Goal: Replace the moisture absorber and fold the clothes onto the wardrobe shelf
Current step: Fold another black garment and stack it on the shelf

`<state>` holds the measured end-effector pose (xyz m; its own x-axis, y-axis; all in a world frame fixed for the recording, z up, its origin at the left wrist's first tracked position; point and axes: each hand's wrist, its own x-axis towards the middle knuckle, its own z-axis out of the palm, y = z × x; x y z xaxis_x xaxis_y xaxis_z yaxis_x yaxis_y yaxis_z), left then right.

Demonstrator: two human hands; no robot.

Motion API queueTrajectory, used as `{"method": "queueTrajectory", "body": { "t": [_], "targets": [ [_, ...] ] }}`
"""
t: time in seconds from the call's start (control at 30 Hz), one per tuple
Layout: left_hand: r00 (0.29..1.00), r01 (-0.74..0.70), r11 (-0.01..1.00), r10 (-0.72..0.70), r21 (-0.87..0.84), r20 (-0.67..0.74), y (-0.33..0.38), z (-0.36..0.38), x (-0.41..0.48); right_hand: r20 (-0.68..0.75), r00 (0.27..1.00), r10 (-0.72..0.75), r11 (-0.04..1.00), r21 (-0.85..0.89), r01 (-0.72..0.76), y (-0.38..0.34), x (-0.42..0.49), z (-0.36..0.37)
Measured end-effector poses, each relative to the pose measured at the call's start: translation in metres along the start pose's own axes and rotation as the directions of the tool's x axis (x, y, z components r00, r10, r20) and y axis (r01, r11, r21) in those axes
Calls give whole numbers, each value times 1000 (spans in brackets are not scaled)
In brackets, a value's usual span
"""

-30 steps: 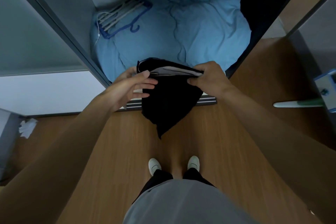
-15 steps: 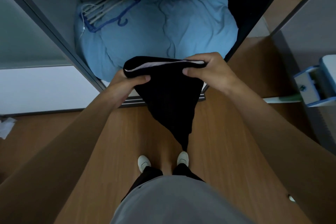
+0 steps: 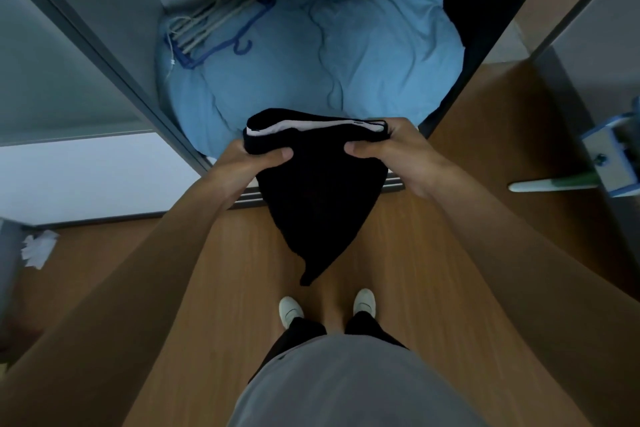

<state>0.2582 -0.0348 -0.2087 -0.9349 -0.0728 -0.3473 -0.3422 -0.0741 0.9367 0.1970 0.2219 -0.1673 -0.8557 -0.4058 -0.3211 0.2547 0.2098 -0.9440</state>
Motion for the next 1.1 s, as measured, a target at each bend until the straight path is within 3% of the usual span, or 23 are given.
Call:
{"method": "queueTrajectory", "body": {
  "t": [0.13, 0.23, 0.37, 0.47, 0.57, 0.73, 0.9, 1.0, 1.1],
  "targets": [
    [994, -107, 991, 104, -84, -39, 14, -1, 1, 70, 998, -7, 996, 94, 0, 2, -1, -5],
    [992, -128, 991, 127, 31, 24, 25, -5, 3, 35, 999, -31, 998, -62, 33, 2, 4, -7],
    [993, -113, 963, 116, 244, 3, 32, -18, 11, 41, 989, -145, 962, -228, 151, -16, 15, -7],
    [982, -161, 960, 180, 229, -64, 41, -18, 15, 32, 970, -241, 934, -263, 240, -27, 20, -1],
    [974, -204, 976, 210, 77, -81, 52, -13, 17, -57, 973, -222, 962, -173, 209, -30, 24, -3],
    [987, -148, 983, 139, -112, -82, 53, -15, 16, -9, 990, -142, 982, -126, 140, -35, 24, -6],
    [997, -71, 997, 71, 41, 7, 39, -22, 14, 86, 994, -61, 997, -52, 65, -41, 20, -7],
    [997, -79, 997, 80, -18, 23, 53, -20, 14, 82, 996, -19, 1000, -2, 19, -47, 20, -15],
    [994, -46, 993, 56, -107, 92, 66, -16, 14, -1, 1000, -19, 988, 151, 19, -61, 23, -16]
  ]
}}
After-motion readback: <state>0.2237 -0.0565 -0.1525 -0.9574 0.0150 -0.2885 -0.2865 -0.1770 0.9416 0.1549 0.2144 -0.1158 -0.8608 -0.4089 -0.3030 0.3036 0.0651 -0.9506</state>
